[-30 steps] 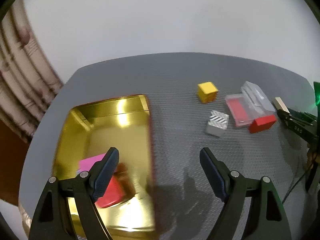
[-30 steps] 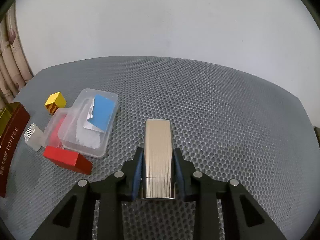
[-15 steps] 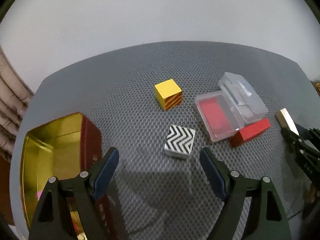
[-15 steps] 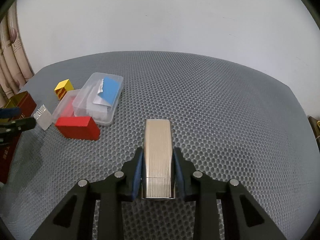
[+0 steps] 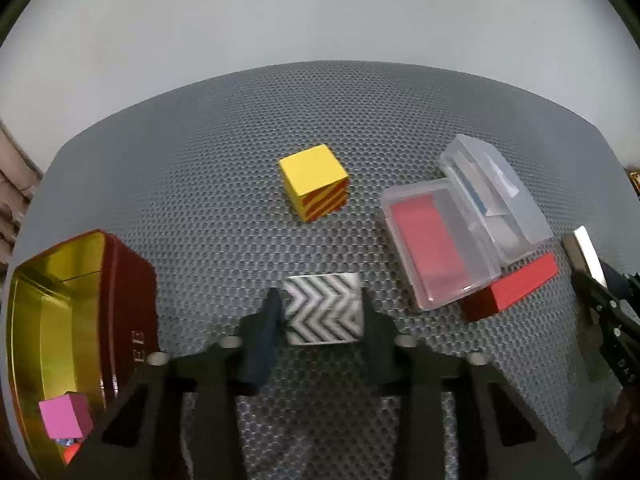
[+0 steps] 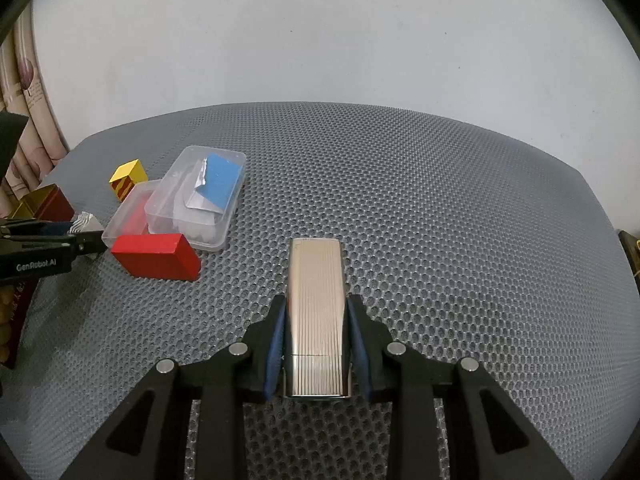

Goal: Organize rigid objects
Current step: 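Grasp the black-and-white zigzag cube with the left gripper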

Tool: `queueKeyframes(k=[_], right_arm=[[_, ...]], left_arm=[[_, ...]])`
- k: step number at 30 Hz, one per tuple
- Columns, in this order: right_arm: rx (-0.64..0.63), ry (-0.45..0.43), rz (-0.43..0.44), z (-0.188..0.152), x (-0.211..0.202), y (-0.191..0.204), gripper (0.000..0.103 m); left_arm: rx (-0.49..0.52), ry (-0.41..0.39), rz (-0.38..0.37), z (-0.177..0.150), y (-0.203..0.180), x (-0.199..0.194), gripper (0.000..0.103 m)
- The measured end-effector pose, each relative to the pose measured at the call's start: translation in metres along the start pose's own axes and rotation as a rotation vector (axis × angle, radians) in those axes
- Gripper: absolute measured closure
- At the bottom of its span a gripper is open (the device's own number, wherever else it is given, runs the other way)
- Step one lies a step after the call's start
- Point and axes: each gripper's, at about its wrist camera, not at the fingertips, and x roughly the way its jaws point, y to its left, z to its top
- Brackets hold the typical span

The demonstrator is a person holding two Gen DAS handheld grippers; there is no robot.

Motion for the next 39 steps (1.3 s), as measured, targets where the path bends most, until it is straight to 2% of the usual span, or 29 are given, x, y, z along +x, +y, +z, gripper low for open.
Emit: queueKeyframes(k=[7,22,27,39], right_arm=[[-0.010,0.001,-0.014,-0.001,0.000,0.001,0.073],[-0.020,0.002,-0.025,-0.002,0.000,0.006,0.073],[-0.020,0.002,-0.025,-0.001,0.000,0.003,0.073],[-0.028,0.003,-0.033,-0.001,0.002,0.005,0.073]], left_arm=[[0.020,-0.010,0.080,-0.002,-0.011,-0.007,0.077],[0.006,-0.029,0.107,-0.018,-0.013,-0.031,0.077],[-0.001,-0.041,0.123,-0.033,-0.023,-0.043,0.077],[-0.038,-0.066,0.130,-0.013,-0.015,-0.064,0.076]])
